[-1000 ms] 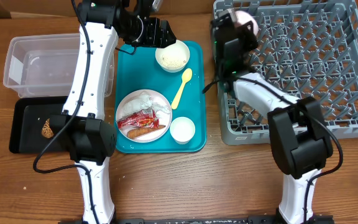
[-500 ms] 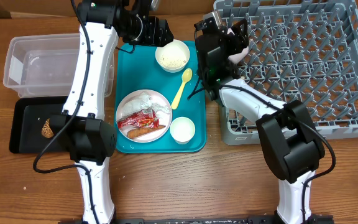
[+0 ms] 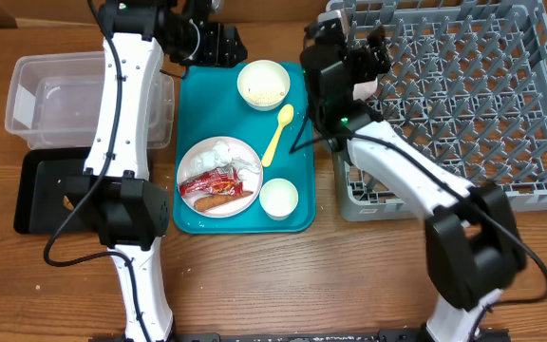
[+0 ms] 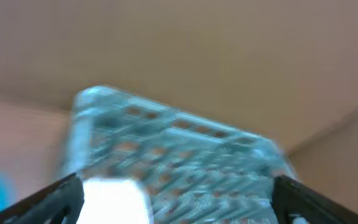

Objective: Sort waste into correct bins and load items into the dishwasher
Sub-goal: 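Carry the bowl with the right gripper and set it in the dish rack, then grasp the white rice bowl with the left gripper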

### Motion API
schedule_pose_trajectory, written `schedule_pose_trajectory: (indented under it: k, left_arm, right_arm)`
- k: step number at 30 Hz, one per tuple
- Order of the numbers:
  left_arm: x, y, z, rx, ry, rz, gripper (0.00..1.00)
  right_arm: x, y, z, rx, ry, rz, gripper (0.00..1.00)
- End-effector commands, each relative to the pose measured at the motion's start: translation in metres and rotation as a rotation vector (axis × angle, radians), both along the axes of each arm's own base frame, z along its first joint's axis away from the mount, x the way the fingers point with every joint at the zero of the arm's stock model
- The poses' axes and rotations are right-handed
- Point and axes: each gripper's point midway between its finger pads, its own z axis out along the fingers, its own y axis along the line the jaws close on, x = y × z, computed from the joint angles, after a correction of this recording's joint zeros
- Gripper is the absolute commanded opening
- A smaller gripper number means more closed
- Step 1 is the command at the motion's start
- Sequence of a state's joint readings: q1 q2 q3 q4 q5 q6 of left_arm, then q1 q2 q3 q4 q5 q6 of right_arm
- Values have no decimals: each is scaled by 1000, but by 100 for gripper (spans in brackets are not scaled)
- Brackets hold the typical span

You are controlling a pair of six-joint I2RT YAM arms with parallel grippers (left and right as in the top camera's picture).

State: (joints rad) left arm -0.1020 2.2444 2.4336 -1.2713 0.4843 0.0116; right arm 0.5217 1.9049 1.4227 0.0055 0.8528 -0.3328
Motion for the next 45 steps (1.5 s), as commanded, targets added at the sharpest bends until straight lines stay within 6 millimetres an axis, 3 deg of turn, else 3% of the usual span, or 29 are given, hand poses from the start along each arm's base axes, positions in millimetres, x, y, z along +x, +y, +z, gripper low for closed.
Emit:
schedule_pose_trajectory:
  k: [1,5,8,14,17,19,22,27,30,33,37,39,42,45]
  left_arm:
    - [1,6,5,49,-46,-34,73]
    - [-2,11,5,62,-44,-49,71]
    - [-6,13,13,72,-55,-64,68]
    - [-22,22,63,131,-145,-79,65]
    - [-37,29,89,161,-182,-57,68]
    - [-50,35,102,184,-186,-38,71]
    - [-61,41,117,196,-190,32,75]
    - [-70,39,132,177,-212,54,76]
    - [-70,37,131,179,-208,51,76]
    - [-69,40,126,199,-192,63,75]
    - [-67,48,117,222,-151,121,76]
    - [-66,46,110,226,-129,113,76]
    - [-64,38,90,236,-70,88,74]
    - [-58,21,60,255,-18,25,70]
  right_arm:
    - [-26,69,18,272,45,269,100]
    - [-68,105,7,440,201,373,100]
    - [-92,116,2,566,293,382,100]
    - [-139,132,-3,703,511,484,96]
    - [-154,140,5,752,561,553,95]
    - [-174,150,22,824,631,644,93]
    - [-187,145,54,902,673,643,92]
    - [-163,118,105,907,539,586,91]
    - [-140,107,115,922,451,547,88]
    - [-118,108,103,943,440,518,85]
    - [-94,117,59,945,503,461,82]
    - [-89,117,47,953,521,430,81]
    - [-83,108,44,954,514,395,77]
    - [-79,86,54,970,472,344,77]
